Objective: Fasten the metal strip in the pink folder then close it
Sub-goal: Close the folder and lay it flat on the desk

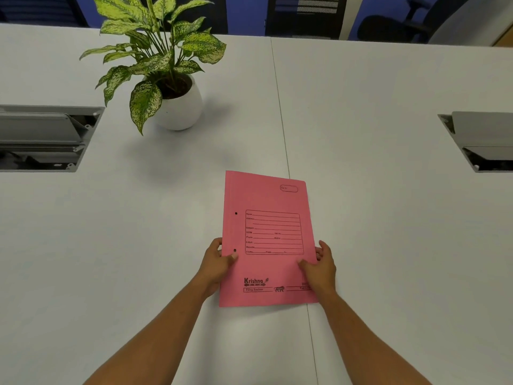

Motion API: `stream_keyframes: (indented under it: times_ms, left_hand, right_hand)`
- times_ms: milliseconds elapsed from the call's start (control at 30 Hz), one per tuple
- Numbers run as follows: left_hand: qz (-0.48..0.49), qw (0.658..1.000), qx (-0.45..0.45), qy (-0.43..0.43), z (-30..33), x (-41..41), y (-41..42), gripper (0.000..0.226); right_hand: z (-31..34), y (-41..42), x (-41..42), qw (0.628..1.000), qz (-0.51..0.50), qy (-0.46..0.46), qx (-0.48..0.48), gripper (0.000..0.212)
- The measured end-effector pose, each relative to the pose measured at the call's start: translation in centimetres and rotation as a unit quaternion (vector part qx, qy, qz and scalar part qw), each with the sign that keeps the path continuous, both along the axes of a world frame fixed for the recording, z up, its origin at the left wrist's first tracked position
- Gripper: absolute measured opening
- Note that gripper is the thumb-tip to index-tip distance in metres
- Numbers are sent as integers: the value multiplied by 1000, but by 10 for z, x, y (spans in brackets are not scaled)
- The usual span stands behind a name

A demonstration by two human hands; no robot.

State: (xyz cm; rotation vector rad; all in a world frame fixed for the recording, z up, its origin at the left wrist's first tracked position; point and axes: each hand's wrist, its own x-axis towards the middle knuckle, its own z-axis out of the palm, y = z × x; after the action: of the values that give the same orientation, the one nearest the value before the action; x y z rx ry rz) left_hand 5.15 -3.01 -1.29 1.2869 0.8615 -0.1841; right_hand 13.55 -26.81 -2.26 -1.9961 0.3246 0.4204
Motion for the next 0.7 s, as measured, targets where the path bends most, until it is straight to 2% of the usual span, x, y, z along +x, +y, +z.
stream_keyframes:
  times_ms: [233,467,700]
  left_hand:
    - [-18,999,-25,-37,5,7,28,34]
    - [8,999,1,-36,6,33,58,33]
    - [17,995,92,-20,4,80,89,38]
  right_hand:
    - [1,7,14,994,20,7,107,60]
    - [4,29,44,994,64,-1,89,62]
    - [11,74,90,990,114,-71,43,66]
